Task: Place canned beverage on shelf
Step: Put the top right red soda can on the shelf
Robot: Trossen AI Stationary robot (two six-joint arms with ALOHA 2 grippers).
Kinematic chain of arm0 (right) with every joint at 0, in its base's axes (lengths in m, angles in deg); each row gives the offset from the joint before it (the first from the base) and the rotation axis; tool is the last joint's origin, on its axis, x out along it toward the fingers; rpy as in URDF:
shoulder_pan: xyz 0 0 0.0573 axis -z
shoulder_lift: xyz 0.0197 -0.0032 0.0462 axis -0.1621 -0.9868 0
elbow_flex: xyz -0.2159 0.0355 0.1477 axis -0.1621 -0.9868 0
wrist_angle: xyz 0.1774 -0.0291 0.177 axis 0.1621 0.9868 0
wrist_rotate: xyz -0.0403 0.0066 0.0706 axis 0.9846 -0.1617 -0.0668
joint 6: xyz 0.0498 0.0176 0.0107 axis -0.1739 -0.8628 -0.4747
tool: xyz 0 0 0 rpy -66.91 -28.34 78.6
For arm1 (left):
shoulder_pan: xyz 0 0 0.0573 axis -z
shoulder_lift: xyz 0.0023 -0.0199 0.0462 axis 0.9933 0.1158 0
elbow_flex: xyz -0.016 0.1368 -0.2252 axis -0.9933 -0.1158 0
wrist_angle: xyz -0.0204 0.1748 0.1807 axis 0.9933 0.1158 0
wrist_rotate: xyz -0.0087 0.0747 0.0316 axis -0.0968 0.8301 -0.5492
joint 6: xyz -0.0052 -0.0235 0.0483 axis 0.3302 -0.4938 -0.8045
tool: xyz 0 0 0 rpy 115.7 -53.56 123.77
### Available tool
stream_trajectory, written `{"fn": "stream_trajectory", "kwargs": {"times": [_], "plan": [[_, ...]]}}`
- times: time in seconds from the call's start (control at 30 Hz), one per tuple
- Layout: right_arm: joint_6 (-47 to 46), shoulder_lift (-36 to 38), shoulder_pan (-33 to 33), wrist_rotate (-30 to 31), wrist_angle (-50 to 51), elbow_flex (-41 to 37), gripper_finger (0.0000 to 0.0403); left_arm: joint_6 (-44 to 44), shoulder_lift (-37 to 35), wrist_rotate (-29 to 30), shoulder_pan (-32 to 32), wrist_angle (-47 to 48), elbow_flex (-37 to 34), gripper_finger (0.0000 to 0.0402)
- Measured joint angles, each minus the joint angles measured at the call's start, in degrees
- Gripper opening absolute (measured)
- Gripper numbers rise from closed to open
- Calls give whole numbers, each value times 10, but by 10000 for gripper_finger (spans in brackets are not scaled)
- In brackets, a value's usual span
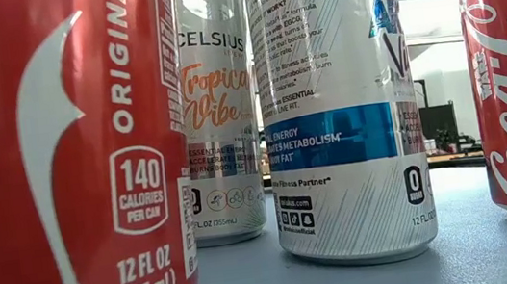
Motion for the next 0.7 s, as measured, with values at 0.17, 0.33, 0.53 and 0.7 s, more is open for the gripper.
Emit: {"fn": "stream_trajectory", "kwargs": {"times": [0.17, 0.33, 0.53, 0.7], "plan": [[142, 1, 106, 5, 60, 56, 269, 33, -3, 40, 12, 38, 0, 0], [270, 1, 222, 28, 58, 105, 269, 85, -20, 75, 30, 77, 0, 0], [399, -26, 341, 45, 64, 174, 269, 107, -40, 94, 44, 97, 0, 0], [499, -103, 398, 47, 80, 277, 269, 104, -74, 98, 58, 96, -29, 0]]}}
